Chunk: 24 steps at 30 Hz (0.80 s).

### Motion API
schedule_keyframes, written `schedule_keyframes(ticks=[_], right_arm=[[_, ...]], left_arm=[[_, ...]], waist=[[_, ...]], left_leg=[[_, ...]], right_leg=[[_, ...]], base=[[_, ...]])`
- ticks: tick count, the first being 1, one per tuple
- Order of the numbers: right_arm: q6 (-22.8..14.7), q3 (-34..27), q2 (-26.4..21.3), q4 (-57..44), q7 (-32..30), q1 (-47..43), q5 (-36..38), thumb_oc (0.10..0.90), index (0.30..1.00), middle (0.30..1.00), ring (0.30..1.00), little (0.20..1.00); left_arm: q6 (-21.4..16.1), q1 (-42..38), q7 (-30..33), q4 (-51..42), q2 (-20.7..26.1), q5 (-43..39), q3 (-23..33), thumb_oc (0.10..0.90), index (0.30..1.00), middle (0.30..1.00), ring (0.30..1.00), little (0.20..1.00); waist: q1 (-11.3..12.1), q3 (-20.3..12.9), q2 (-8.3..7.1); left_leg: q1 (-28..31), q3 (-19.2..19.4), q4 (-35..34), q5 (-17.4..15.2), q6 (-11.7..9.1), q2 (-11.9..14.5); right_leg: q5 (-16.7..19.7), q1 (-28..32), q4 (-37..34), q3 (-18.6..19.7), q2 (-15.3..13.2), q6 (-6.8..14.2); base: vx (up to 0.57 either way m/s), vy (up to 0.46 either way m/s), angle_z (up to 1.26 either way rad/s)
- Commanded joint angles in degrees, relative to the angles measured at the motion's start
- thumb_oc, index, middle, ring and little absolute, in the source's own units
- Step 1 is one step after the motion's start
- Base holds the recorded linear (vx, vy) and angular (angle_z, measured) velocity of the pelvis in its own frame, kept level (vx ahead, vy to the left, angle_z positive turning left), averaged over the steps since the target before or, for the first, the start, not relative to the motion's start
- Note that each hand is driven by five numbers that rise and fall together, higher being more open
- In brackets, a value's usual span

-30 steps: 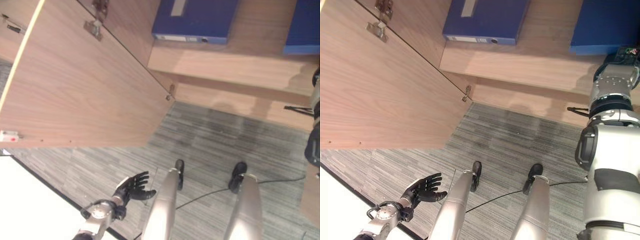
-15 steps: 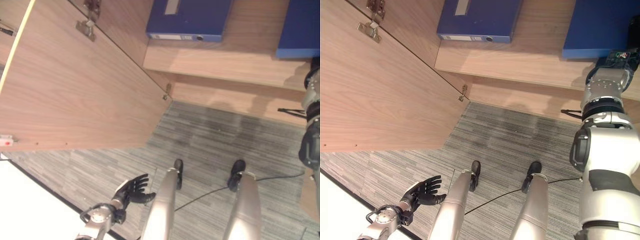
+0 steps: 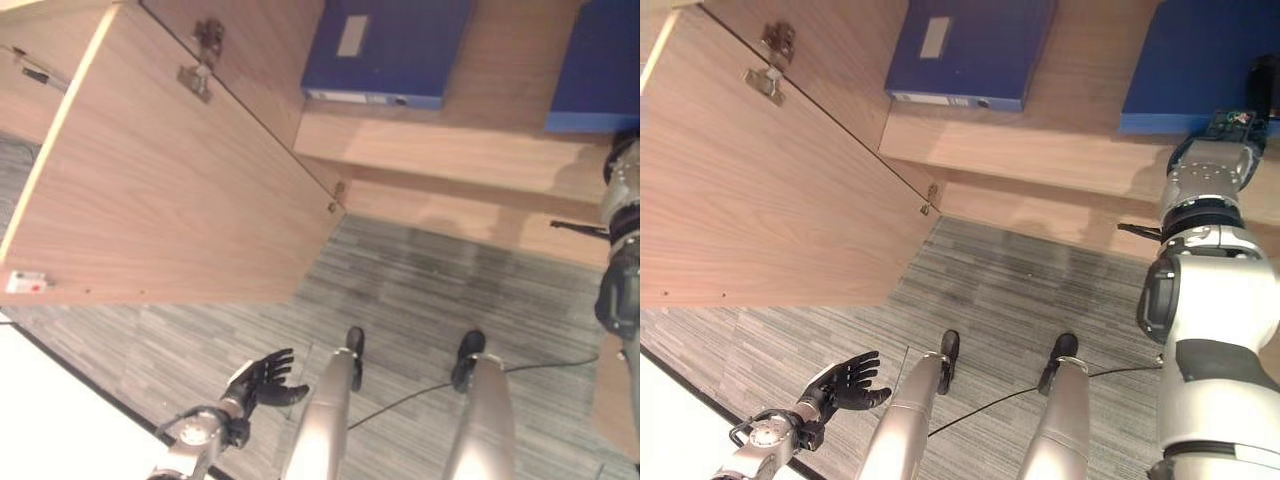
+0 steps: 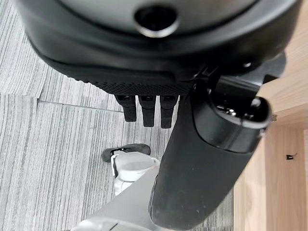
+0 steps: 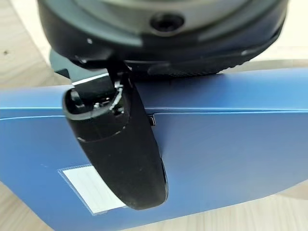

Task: Put the empty folder in the office cabinet

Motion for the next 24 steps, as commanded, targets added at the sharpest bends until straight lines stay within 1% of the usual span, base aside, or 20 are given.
schedule_keyframes(ticks=[1,2,3,4,5,6,8,9,10,11,12,13,17,18,19,20,21,22,23,24], right_arm=[[-0.6,2.1,-3.6,-3.6,1.1,-6.9,-5.2,0.4,0.3,0.3,0.3,0.3],[0.0,2.6,-4.2,-2.8,0.8,-7.4,-5.6,0.4,0.3,0.3,0.3,0.3],[0.3,3.0,-4.5,-2.3,0.4,-7.9,-6.0,0.4,0.3,0.3,0.3,0.3],[0.5,3.2,-4.7,-2.2,0.0,-7.9,-6.4,0.4,0.3,0.3,0.3,0.3],[0.8,3.2,-4.8,-2.2,-0.3,-7.8,-7.0,0.4,0.3,0.3,0.3,0.3],[0.9,3.2,-5.1,-1.9,-0.8,-7.8,-7.1,0.4,0.3,0.3,0.3,0.3],[1.0,3.4,-5.1,-2.1,-1.1,-8.1,-7.2,0.4,0.3,0.3,0.3,0.3],[1.3,3.7,-5.0,-2.3,-1.1,-8.2,-7.8,0.4,0.3,0.3,0.3,0.3],[1.7,4.0,-4.9,-2.3,-1.1,-8.3,-8.4,0.417,0.326,0.326,0.326,0.326],[3.1,4.5,-5.4,-1.0,-1.1,-8.3,-9.1,0.8,0.9,0.9,0.9,0.9],[3.8,4.7,-5.3,-0.1,-1.2,-8.3,-9.0,0.8,0.9,0.9,0.9,0.9],[5.1,5.3,-5.5,1.3,-0.9,-8.7,-9.0,0.8,0.9,0.9,0.9,0.9],[8.8,6.3,-5.7,5.4,-2.0,-9.2,-10.5,0.8,0.9,0.9,0.9,0.9],[9.3,6.2,-5.6,6.1,-2.3,-9.2,-10.5,0.8,0.9,0.9,0.9,0.9],[9.6,6.2,-5.4,6.4,-2.7,-9.3,-11.0,0.8,0.9,0.9,0.9,0.9],[9.7,6.0,-5.3,6.6,-2.9,-9.3,-11.0,0.8,0.9,0.9,0.9,0.9],[10.1,5.8,-5.1,6.8,-3.1,-9.2,-11.4,0.8,0.9,0.9,0.9,0.9],[10.2,5.6,-4.8,7.1,-3.5,-9.2,-11.5,0.8,0.9,0.9,0.9,0.9],[10.2,5.5,-4.6,7.2,-3.7,-9.2,-11.3,0.8,0.9,0.9,0.9,0.9],[9.9,5.3,-4.0,7.0,-3.8,-9.1,-11.2,0.8,0.9,0.9,0.9,0.9]], left_arm=[[-2.0,2.0,1.0,2.8,6.6,0.9,0.3,0.8,0.9,0.9,0.9,0.9],[-2.0,2.0,1.0,3.0,6.6,0.9,0.3,0.8,0.9,0.9,0.9,0.9],[-2.0,1.7,1.1,3.0,6.6,0.9,0.2,0.8,0.9,0.9,0.9,0.9],[-2.0,1.8,1.2,3.0,6.6,0.9,0.1,0.8,0.9,0.9,0.9,0.9],[-2.1,1.9,1.3,3.1,6.5,1.0,0.2,0.8,0.9,0.9,0.9,0.9],[-2.0,1.8,1.5,3.1,6.6,1.0,0.2,0.8,0.9,0.9,0.9,0.9],[-2.0,1.7,1.7,3.1,6.5,0.9,0.2,0.8,0.9,0.9,0.9,0.9],[-2.1,1.7,1.9,3.2,6.4,0.8,0.3,0.8,0.9,0.9,0.9,0.9],[-2.2,1.7,2.0,3.3,6.1,0.9,0.3,0.8,0.9,0.9,0.9,0.9],[-2.1,1.6,2.0,3.5,5.8,0.8,0.3,0.8,0.9,0.9,0.9,0.9],[-2.0,1.6,2.0,3.6,5.8,0.8,0.2,0.8,0.9,0.9,0.9,0.9],[-1.9,1.2,1.9,3.8,5.7,0.9,0.0,0.8,0.9,0.9,0.9,0.9],[-1.3,0.7,2.2,5.2,5.1,2.0,-0.1,0.8,0.9,0.9,0.9,0.9],[-1.2,0.7,2.2,5.4,4.9,2.2,-0.1,0.8,0.9,0.9,0.9,0.9],[-1.1,0.6,2.2,5.6,4.7,2.4,0.0,0.8,0.9,0.9,0.9,0.9],[-1.1,0.5,2.4,5.8,4.3,2.4,0.1,0.8,0.9,0.9,0.9,0.9],[-1.1,0.5,2.5,6.0,4.0,2.7,0.1,0.8,0.9,0.9,0.9,0.9],[-1.0,0.4,2.7,6.4,3.6,2.7,0.2,0.8,0.9,0.9,0.9,0.9],[-0.9,0.3,2.9,6.8,3.2,2.7,0.3,0.8,0.9,0.9,0.9,0.9],[-1.1,0.2,3.0,7.2,2.8,2.6,0.3,0.8,0.9,0.9,0.9,0.9]], waist=[[1.0,-3.1,0.19],[1.1,-3.2,0.17],[0.9,-3.5,0.0],[0.9,-3.6,-0.02],[1.1,-3.3,0.15],[1.0,-3.3,0.18],[0.9,-3.6,0.01],[1.1,-3.4,0.22],[1.2,-3.4,0.25],[1.0,-3.8,0.05],[1.2,-3.4,0.23],[1.0,-3.7,0.05],[1.1,-3.6,-0.06],[1.3,-3.2,0.19],[1.3,-3.3,0.2],[1.1,-3.7,-0.03],[1.3,-3.3,0.13],[1.3,-3.3,0.18],[1.1,-3.8,-0.01],[1.3,-3.4,0.19]], left_leg=[[3.4,0.0,-10.2,3.0,1.8,-2.1],[4.0,0.0,-11.1,3.4,1.7,-2.1],[4.8,-0.3,-11.7,2.5,1.5,-2.3],[5.2,-0.4,-12.3,2.7,1.5,-2.3],[5.1,-0.2,-12.8,4.1,1.6,-2.2],[5.5,-0.3,-13.4,4.5,1.6,-2.2],[6.2,-0.5,-13.7,3.4,1.5,-2.4],[6.2,-0.1,-14.5,4.9,1.6,-2.4],[6.5,-0.1,-15.1,5.1,1.6,-2.4],[7.4,-0.4,-15.9,4.1,1.5,-2.5],[7.1,-0.2,-16.1,5.5,1.7,-2.4],[7.7,-0.4,-16.4,4.4,1.5,-2.6],[8.6,-0.5,-17.6,4.8,1.6,-2.5],[8.3,-0.2,-17.9,6.1,1.8,-2.3],[8.5,-0.2,-18.0,6.2,1.8,-2.3],[9.0,-0.3,-18.2,5.0,1.7,-2.5],[8.6,-0.1,-18.2,6.3,1.8,-2.4],[8.8,-0.1,-18.5,6.4,1.9,-2.4],[9.4,-0.4,-18.8,5.1,1.7,-2.5],[9.0,-0.2,-19.0,6.5,1.9,-2.4]], right_leg=[[-11.5,9.1,1.9,-1.3,2.4,3.5],[-11.4,9.6,1.5,-1.5,2.4,3.6],[-12.4,10.4,1.2,-1.1,2.4,3.8],[-12.3,10.6,0.9,-1.2,2.3,3.9],[-10.8,10.3,0.6,-1.8,2.2,3.8],[-10.9,10.8,0.2,-2.0,2.1,3.7],[-12.0,11.5,0.3,-1.5,2.2,3.9],[-10.7,11.4,-0.4,-2.1,2.0,3.7],[-10.5,11.6,-0.7,-2.2,2.0,3.7],[-11.8,12.5,-0.9,-1.7,2.2,4.0],[-10.4,12.2,-1.1,-2.3,2.0,3.8],[-11.6,12.8,-1.2,-1.7,2.1,3.9],[-11.4,13.1,-1.6,-1.8,2.1,3.8],[-9.9,12.6,-1.9,-2.3,2.0,3.7],[-10.1,12.7,-1.9,-2.2,2.0,3.6],[-11.4,13.3,-1.9,-1.6,2.2,3.7],[-10.0,13.0,-2.2,-2.2,2.0,3.5],[-10.0,13.2,-2.3,-2.3,2.1,3.5],[-11.4,13.7,-2.2,-1.7,2.3,3.7],[-9.9,13.3,-2.6,-2.2,2.3,3.5]], base=[[-0.07,0.04,0.07],[0.02,0.017,0.04],[0.1,-0.011,0.02],[0.0,0.01,0.11],[-0.1,0.037,0.11],[-0.01,0.006,0.07],[0.03,-0.009,0.07],[-0.1,0.035,0.1],[-0.02,0.01,0.06],[0.0,0.0,0.0],[0.08,-0.023,0.05],[-0.03,0.008,0.05],[0.0,0.0,0.01],[-0.1,0.029,0.0],[0.0,0.0,0.0],[0.0,0.0,0.0],[0.0,0.0,0.0],[0.0,0.0,0.0],[0.0,0.0,0.0],[0.1,-0.027,-0.01]])
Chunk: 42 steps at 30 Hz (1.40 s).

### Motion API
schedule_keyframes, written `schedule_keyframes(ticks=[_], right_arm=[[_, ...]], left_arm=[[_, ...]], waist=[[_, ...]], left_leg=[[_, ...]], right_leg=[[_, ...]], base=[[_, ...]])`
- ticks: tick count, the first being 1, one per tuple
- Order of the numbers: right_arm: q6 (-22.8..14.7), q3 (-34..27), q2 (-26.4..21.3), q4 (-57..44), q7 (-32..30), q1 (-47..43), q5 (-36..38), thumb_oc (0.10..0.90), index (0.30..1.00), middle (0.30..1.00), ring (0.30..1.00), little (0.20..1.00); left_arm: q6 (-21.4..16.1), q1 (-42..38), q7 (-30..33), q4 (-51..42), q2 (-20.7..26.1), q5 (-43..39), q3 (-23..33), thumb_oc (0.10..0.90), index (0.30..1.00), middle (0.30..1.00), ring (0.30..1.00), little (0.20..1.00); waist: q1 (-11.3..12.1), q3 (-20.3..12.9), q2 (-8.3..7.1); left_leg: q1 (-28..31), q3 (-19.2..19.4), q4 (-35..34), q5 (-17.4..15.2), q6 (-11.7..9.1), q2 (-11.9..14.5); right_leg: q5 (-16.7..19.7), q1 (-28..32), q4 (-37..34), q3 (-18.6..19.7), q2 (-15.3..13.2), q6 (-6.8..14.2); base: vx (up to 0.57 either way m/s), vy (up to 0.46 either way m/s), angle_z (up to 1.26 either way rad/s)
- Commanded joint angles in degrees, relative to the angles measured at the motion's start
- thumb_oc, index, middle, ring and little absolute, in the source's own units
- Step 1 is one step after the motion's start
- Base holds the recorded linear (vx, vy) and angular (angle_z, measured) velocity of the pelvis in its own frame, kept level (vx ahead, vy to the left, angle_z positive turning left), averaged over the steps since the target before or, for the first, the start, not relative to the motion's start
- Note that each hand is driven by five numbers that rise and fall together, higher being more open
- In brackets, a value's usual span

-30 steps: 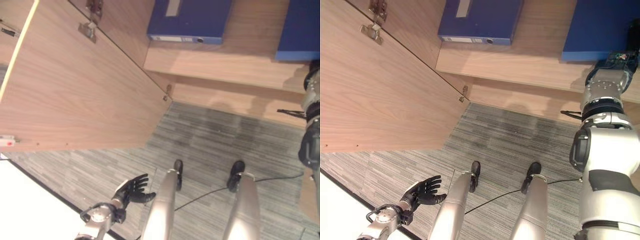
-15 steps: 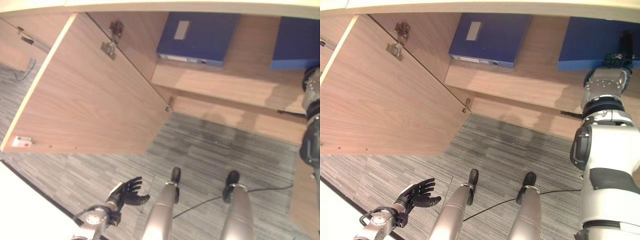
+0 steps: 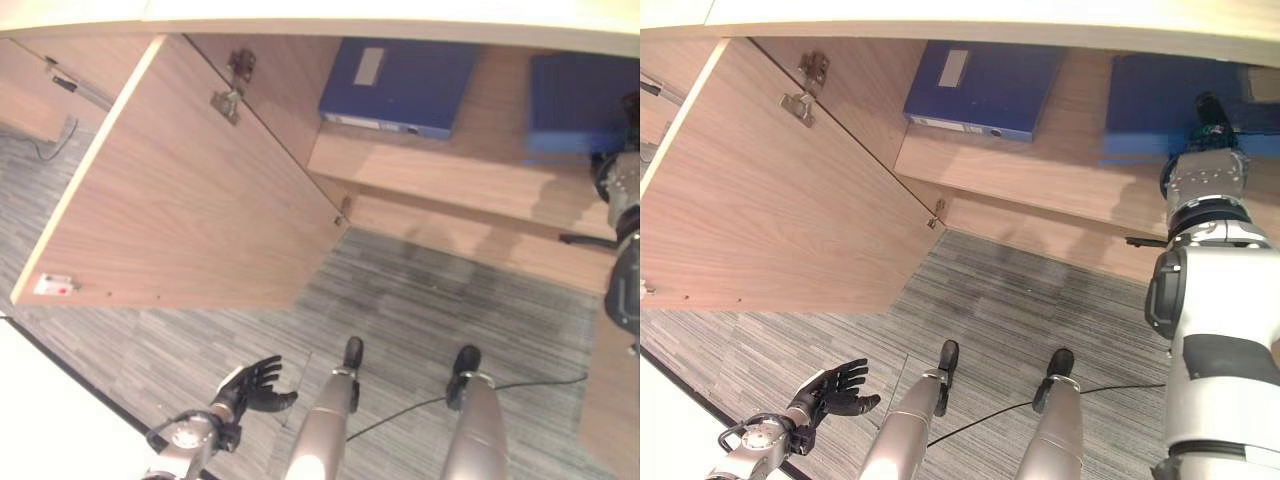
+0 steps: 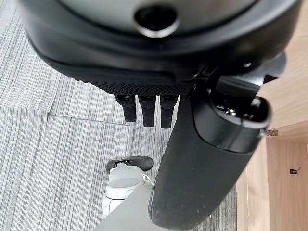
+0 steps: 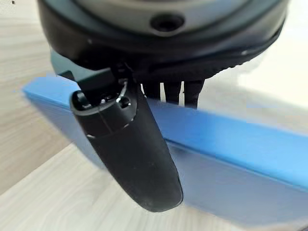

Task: Put the empty folder in the office cabinet

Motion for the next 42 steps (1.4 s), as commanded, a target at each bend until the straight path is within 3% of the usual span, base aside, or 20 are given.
schedule_keyframes(ticks=[1,2,14,20,28,42], right_arm=[[-2.0,2.0,-2.2,-3.9,0.8,-6.3,-2.7,0.8,0.9,0.9,0.9,0.9],[-2.1,1.9,-1.7,-4.3,0.6,-6.2,-2.9,0.8,0.9,0.9,0.9,0.9],[-1.9,0.2,1.5,-4.2,-0.1,-3.3,-3.7,0.8,0.9,0.9,0.9,0.9],[-0.9,-3.1,2.9,-3.0,-0.3,4.3,-5.4,0.8,0.9,0.9,0.9,0.9],[-0.6,-6.6,5.9,-3.2,0.2,12.5,-6.0,0.8,0.9,0.9,0.9,0.9],[-1.1,-5.9,6.5,-2.8,1.7,13.6,-6.7,0.8,0.9,0.9,0.9,0.9]], left_arm=[[-1.4,0.4,2.3,3.7,2.6,0.4,0.3,0.8,0.9,0.9,0.9,0.9],[-1.6,0.2,2.5,4.2,2.0,0.4,0.2,0.8,0.9,0.9,0.9,0.9],[-2.0,-1.5,3.8,6.2,-1.6,-1.3,-1.4,0.8,0.9,0.9,0.9,0.9],[-2.2,-2.1,3.7,6.0,-2.4,-1.0,-1.9,0.8,0.9,0.9,0.9,0.9],[-2.4,-1.9,3.6,6.2,-2.3,-1.8,-1.2,0.8,0.9,0.9,0.9,0.9],[-2.5,-2.2,4.4,10.3,-5.1,-4.1,0.2,0.8,0.9,0.9,0.9,0.9]], waist=[[0.6,-2.7,0.26],[0.7,-2.2,0.51],[0.2,-1.7,0.67],[0.2,-1.0,1.22],[0.3,-0.9,0.45],[0.3,-1.5,-0.06]], left_leg=[[1.0,0.3,-6.8,-0.1,1.7,-1.7],[0.6,0.5,-7.0,1.4,1.9,-1.5],[2.7,0.3,-9.2,2.2,2.0,-1.4],[5.2,-0.3,-10.8,2.6,2.1,-1.2],[8.6,-0.7,-13.6,3.3,2.3,-0.4],[11.2,-0.6,-17.1,4.8,2.4,0.5]], right_leg=[[-13.1,6.9,3.9,0.3,3.2,3.6],[-11.5,6.5,3.5,-0.4,3.2,3.4],[-10.7,8.2,2.1,-0.6,3.5,3.5],[-10.2,10.7,0.4,-1.2,3.7,3.7],[-8.7,14.9,-4.1,-2.0,4.3,4.0],[-7.6,16.7,-6.2,-2.0,4.9,4.1]], base=[[-0.1,0.026,-0.04],[0.0,0.0,0.0],[-0.01,0.003,-0.01],[0.0,0.0,0.0],[0.0,-0.017,-0.02],[0.0,0.0,0.0]])
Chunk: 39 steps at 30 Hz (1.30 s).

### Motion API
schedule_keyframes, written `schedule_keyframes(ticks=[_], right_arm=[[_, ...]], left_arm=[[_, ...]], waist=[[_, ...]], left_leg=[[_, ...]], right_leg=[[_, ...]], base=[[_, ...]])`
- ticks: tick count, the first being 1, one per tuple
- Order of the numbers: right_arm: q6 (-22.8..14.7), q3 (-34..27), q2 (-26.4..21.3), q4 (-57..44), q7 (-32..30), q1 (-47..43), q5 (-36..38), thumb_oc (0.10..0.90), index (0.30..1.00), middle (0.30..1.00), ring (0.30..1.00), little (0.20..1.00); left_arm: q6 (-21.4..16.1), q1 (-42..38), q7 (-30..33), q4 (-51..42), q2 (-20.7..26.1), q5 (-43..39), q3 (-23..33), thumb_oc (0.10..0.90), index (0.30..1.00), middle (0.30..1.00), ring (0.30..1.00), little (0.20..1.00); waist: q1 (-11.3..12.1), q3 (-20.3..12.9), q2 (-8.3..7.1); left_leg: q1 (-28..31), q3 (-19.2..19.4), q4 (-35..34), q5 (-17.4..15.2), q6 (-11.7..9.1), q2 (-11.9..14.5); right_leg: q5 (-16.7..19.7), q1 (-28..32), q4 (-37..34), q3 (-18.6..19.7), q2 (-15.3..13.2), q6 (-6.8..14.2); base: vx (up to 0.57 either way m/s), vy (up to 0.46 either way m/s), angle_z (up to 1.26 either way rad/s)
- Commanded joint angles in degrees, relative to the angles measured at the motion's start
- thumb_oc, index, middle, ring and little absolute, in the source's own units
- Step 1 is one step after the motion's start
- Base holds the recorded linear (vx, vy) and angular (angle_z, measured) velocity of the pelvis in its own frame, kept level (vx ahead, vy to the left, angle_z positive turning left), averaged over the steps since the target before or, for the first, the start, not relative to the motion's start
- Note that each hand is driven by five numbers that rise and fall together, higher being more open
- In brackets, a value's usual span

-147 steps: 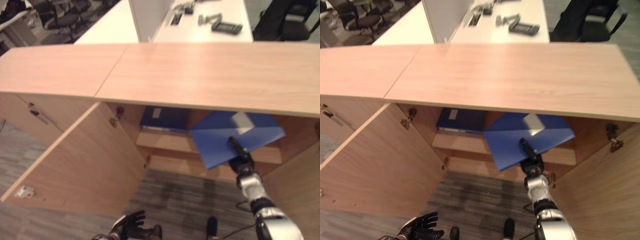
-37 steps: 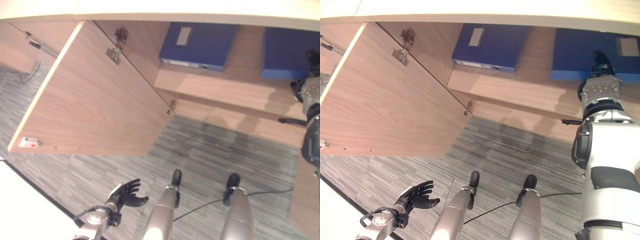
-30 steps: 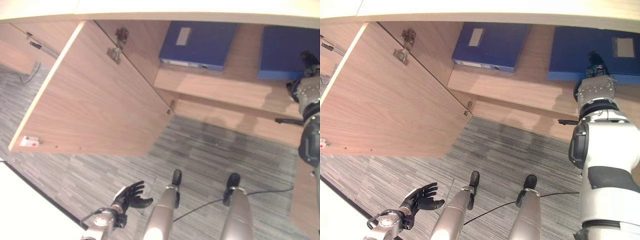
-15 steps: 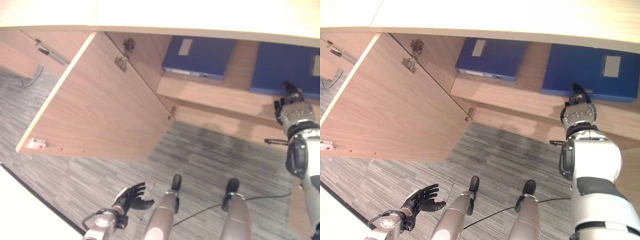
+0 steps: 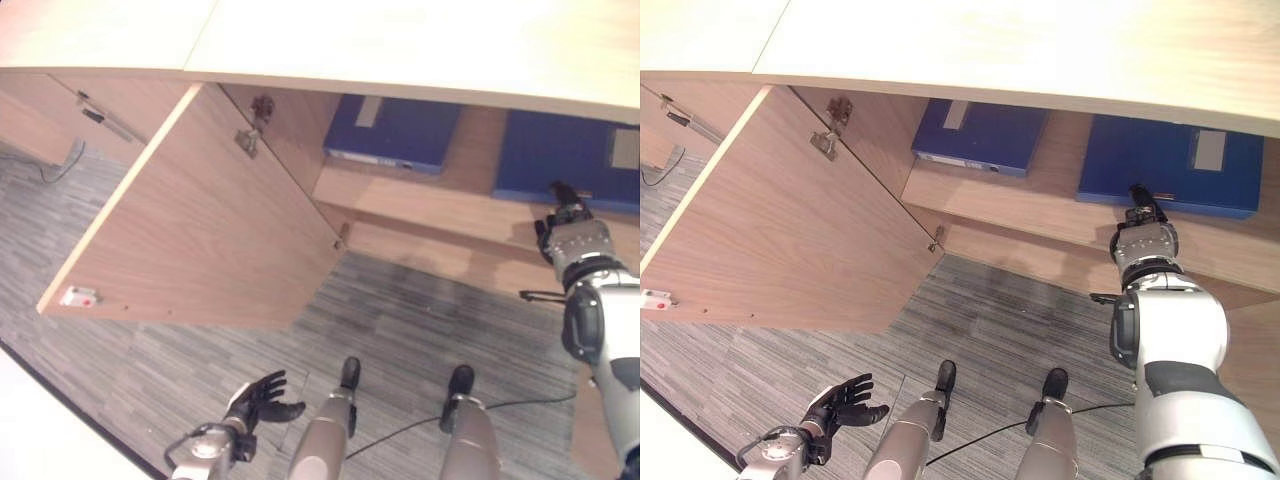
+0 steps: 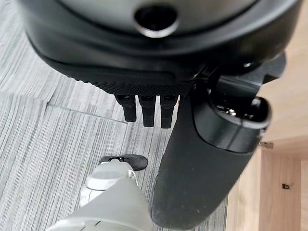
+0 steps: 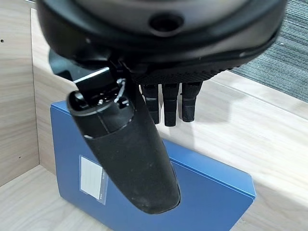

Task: Put the empty folder in the office cabinet

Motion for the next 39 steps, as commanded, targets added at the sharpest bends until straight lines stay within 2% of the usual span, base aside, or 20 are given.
schedule_keyframes(ticks=[1,9,10,13,14,18,23,31,37,39], right_arm=[[-1.1,-0.9,-0.8,-1.6,1.2,-0.3,-2.3,0.8,0.9,0.9,0.9,0.9],[-1.1,0.8,-3.6,-2.6,2.5,-2.3,-2.4,0.8,0.9,0.9,0.9,0.9],[-0.2,4.0,-6.5,-4.2,4.0,-5.4,-4.3,0.8,0.9,0.9,0.9,0.9],[0.1,6.6,-8.0,-5.4,4.5,-8.1,-5.9,0.8,0.9,0.9,0.9,0.9],[0.6,9.3,-9.7,-6.0,5.2,-10.7,-8.2,0.8,0.9,0.9,0.9,0.9],[1.1,12.7,-13.0,-6.9,5.9,-14.1,-11.6,0.8,0.9,0.9,0.9,0.9],[1.8,16.3,-17.9,-6.2,7.1,-16.7,-15.2,0.8,0.9,0.9,0.9,0.9],[2.4,15.7,-17.1,-5.4,8.4,-14.8,-15.0,0.8,0.9,0.9,0.9,0.9],[2.4,12.2,-16.7,-5.5,9.1,-9.9,-12.9,0.8,0.9,0.9,0.9,0.9],[2.0,9.3,-16.4,-6.2,10.3,-5.4,-10.6,0.8,0.9,0.9,0.9,0.9]], left_arm=[[-2.2,-1.5,0.9,3.3,1.9,-1.6,1.5,0.8,0.9,0.9,0.9,0.9],[-2.6,-1.0,0.7,3.1,2.3,-1.8,2.1,0.8,0.9,0.9,0.9,0.9],[-2.7,0.0,0.1,2.6,3.1,-1.8,2.8,0.8,0.9,0.9,0.9,0.9],[-2.7,0.5,-0.3,2.4,3.6,-1.7,3.0,0.8,0.9,0.9,0.9,0.9],[-2.7,0.8,-0.7,2.1,3.8,-1.6,3.3,0.8,0.9,0.9,0.9,0.9],[-2.7,1.8,-1.3,1.4,4.3,-1.6,3.7,0.8,0.9,0.9,0.9,0.9],[-2.2,3.3,-2.7,-0.9,5.3,-1.5,4.0,0.8,0.9,0.9,0.9,0.9],[-1.9,3.2,-3.0,-1.1,5.3,-1.7,4.1,0.8,0.9,0.9,0.9,0.9],[-1.7,2.8,-3.2,-0.8,5.1,-1.8,5.0,0.8,0.9,0.9,0.9,0.9],[-1.7,2.3,-3.5,-0.6,5.2,-2.4,6.2,0.8,0.9,0.9,0.9,0.9]], waist=[[0.6,-0.5,-0.88],[1.2,-0.7,-0.57],[1.8,-1.1,-0.62],[1.9,-1.3,-0.74],[2.0,-1.4,-0.7],[2.4,-1.8,-0.74],[3.4,-2.5,0.04],[3.5,-2.5,0.81],[3.6,-2.1,0.93],[3.7,-2.0,0.64]], left_leg=[[2.1,-0.4,-8.6,1.4,2.2,-1.3],[2.5,-0.9,-9.5,1.9,2.0,-1.1],[2.7,-1.2,-10.3,2.4,1.8,-1.1],[2.9,-1.3,-10.7,2.5,1.8,-1.0],[2.9,-1.3,-11.0,2.8,1.7,-1.1],[3.0,-1.7,-11.6,3.1,1.6,-1.2],[3.8,-2.6,-12.9,3.8,1.5,-1.6],[4.3,-2.7,-13.0,3.7,1.8,-1.7],[4.4,-2.7,-12.6,3.4,1.9,-1.7],[4.3,-3.0,-12.4,3.4,1.9,-1.8]], right_leg=[[-12.3,5.7,5.0,0.2,2.6,4.1],[-12.5,5.9,5.0,-0.3,2.3,4.2],[-12.4,5.6,5.2,-0.6,2.1,4.3],[-12.3,5.6,5.1,-0.7,2.0,4.3],[-12.1,5.6,4.9,-0.9,1.9,4.4],[-12.1,5.8,4.7,-1.3,1.7,4.4],[-12.2,6.3,4.8,-2.1,1.2,4.6],[-12.2,6.7,4.9,-1.9,1.1,4.7],[-12.1,7.3,4.8,-2.0,1.2,4.8],[-12.0,7.9,4.4,-2.3,1.1,4.9]], base=[[0.0,0.0,0.0],[0.01,-0.004,0.01],[0.03,-0.007,0.04],[0.02,-0.004,0.08],[0.01,-0.002,0.09],[0.02,0.004,0.06],[0.01,0.004,0.04],[0.0,0.005,0.03],[0.0,0.0,0.0],[-0.01,-0.009,0.04]])
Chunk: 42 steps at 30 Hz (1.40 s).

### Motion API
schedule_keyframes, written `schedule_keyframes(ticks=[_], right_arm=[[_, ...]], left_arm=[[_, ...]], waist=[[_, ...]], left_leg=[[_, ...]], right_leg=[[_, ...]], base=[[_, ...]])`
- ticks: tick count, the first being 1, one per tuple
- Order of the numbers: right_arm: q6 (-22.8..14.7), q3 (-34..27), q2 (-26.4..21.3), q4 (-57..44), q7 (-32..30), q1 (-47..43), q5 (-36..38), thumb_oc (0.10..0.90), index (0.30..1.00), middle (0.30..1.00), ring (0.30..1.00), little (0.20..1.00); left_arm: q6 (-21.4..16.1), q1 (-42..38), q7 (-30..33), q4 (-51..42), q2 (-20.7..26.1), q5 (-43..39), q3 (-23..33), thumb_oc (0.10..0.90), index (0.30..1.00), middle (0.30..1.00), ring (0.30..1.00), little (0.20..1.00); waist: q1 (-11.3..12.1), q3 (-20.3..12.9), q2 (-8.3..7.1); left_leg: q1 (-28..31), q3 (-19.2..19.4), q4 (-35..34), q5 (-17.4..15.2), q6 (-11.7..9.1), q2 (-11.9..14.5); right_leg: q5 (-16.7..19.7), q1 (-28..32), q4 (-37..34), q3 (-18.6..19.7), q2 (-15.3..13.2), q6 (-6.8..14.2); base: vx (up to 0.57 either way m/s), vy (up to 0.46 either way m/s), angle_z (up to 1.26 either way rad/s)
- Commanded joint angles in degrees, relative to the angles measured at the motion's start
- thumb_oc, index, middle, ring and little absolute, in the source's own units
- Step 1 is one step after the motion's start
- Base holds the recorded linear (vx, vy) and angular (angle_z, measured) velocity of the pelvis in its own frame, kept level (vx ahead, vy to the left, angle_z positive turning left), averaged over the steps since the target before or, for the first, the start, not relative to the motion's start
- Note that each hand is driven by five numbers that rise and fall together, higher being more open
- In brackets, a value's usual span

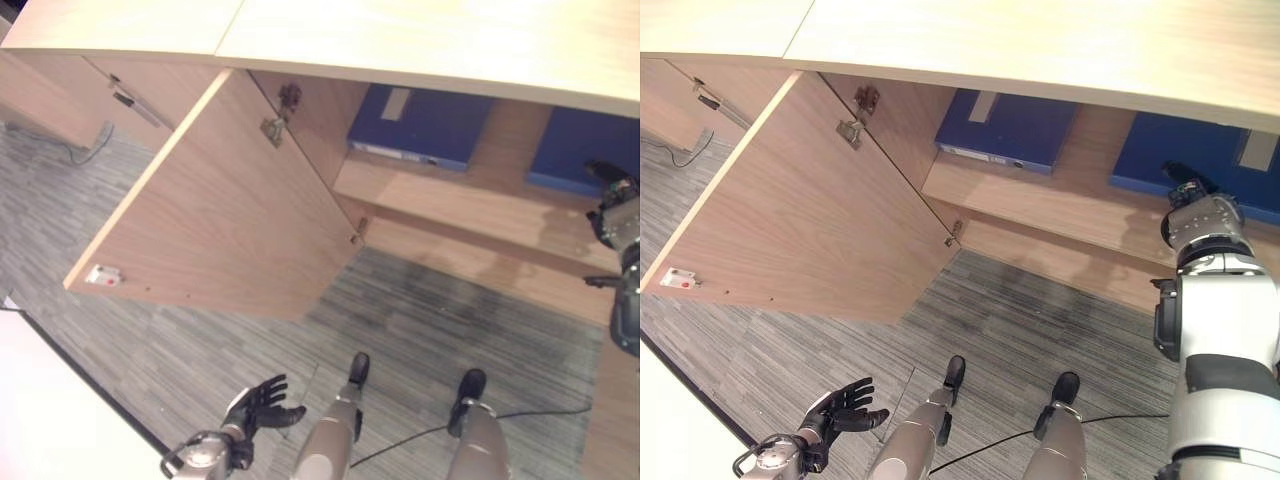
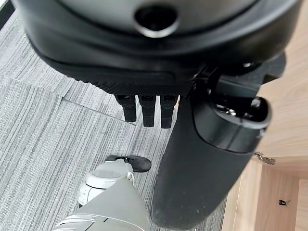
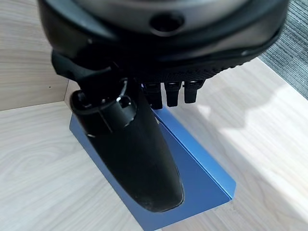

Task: Put the empty folder in the office cabinet

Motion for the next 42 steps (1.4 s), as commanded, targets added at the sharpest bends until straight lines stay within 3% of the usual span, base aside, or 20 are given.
schedule_keyframes(ticks=[1,7,11,15,18,22,24,26,33,42], right_arm=[[-7.7,-0.9,-5.6,-8.1,7.0,1.7,2.5,0.8,0.9,0.9,0.9,0.9],[-10.7,-8.2,2.2,-13.4,9.2,13.6,7.2,0.8,0.9,0.9,0.9,0.9],[-13.8,-11.4,13.6,-21.6,12.7,27.3,7.5,0.8,0.9,0.9,0.9,0.9],[-14.5,-12.0,18.2,-25.4,13.5,33.1,6.6,0.8,0.9,0.9,0.9,0.9],[-15.5,-12.4,26.7,-37.0,16.3,47.9,6.2,0.8,0.9,0.9,0.9,0.9],[-15.3,-11.0,30.4,-43.3,17.4,57.9,3.0,0.8,0.9,0.9,0.9,0.9],[-15.3,-11.0,30.5,-43.5,17.4,58.1,3.0,0.8,0.9,0.9,0.9,0.9],[-13.8,-8.7,31.0,-45.8,18.5,64.5,-2.4,0.8,0.9,0.9,0.9,0.9],[-12.0,-7.0,32.0,-46.8,20.3,70.4,-7.0,0.8,0.9,0.9,0.9,0.9],[-13.2,-0.2,30.5,-52.7,21.9,75.3,-22.1,0.8,0.9,0.9,0.9,0.9]], left_arm=[[-1.0,-0.6,-0.3,1.1,4.7,-2.4,3.0,0.8,0.9,0.9,0.9,0.9],[-0.8,-1.8,-0.6,2.9,3.7,-3.5,4.8,0.8,0.9,0.9,0.9,0.9],[-0.2,-2.5,-0.8,7.1,1.6,-3.4,7.6,0.8,0.9,0.9,0.9,0.9],[-0.4,-2.0,-0.5,10.0,0.7,-3.0,9.2,0.8,0.9,0.9,0.9,0.9],[0.0,-1.0,-0.2,15.4,-1.7,-1.0,12.9,0.8,0.9,0.9,0.9,0.9],[-0.3,0.0,0.2,18.3,-3.0,0.8,15.6,0.8,0.9,0.9,0.9,0.9],[-0.3,0.2,0.2,18.3,-2.9,0.8,15.6,0.8,0.9,0.9,0.9,0.9],[-0.6,0.8,0.5,19.5,-3.6,1.1,18.0,0.8,0.9,0.9,0.9,0.9],[-0.6,1.9,0.3,20.4,-3.7,2.3,19.9,0.8,0.9,0.9,0.9,0.9],[-1.6,3.5,1.5,20.1,-3.7,2.4,23.3,0.8,0.9,0.9,0.9,0.9]], waist=[[1.6,-1.6,-1.08],[0.2,-1.1,-2.7],[-2.4,-1.4,-4.61],[-3.8,-1.7,-5.6],[-6.9,-2.9,-7.85],[-8.5,-4.7,-9.41],[-8.6,-4.6,-9.41],[-9.4,-7.2,-10.83],[-9.7,-10.6,-12.39],[-7.2,-12.6,-13.77]], left_leg=[[2.4,-0.5,-4.6,-1.3,1.6,-1.6],[3.2,-0.4,-4.6,-1.5,1.7,-1.0],[5.6,0.6,-5.6,-1.1,1.8,0.2],[7.8,1.4,-6.3,-1.2,1.8,0.7],[12.8,3.0,-7.4,-1.9,1.9,1.5],[17.0,4.1,-8.3,-2.5,1.8,1.9],[17.2,4.1,-8.3,-2.5,1.8,1.9],[20.5,4.9,-8.8,-3.2,1.7,1.9],[24.6,5.4,-9.6,-4.1,1.7,1.8],[26.4,2.9,-9.3,-4.0,1.5,2.3]], right_leg=[[-11.7,7.6,5.0,0.2,2.1,4.3],[-10.3,9.4,2.5,-0.1,2.8,4.4],[-8.0,12.6,-1.6,0.0,3.9,4.2],[-6.8,14.8,-3.8,0.1,4.3,4.3],[-5.1,19.3,-7.4,0.6,4.9,4.7],[-4.1,23.4,-10.0,0.7,5.3,5.1],[-4.1,23.6,-10.2,0.6,5.3,5.1],[-3.0,27.4,-13.1,0.3,5.5,5.3],[-2.5,32.4,-16.3,-0.3,5.8,5.5],[-4.1,36.5,-16.4,-3.2,6.5,4.7]], base=[[-0.01,-0.008,0.14],[-0.01,-0.004,0.0],[0.01,0.02,-0.06],[0.05,0.034,-0.14],[0.11,0.037,-0.15],[0.09,0.033,-0.18],[0.05,0.009,-0.1],[0.14,0.03,-0.08],[0.07,0.013,-0.06],[0.01,-0.022,0.13]])
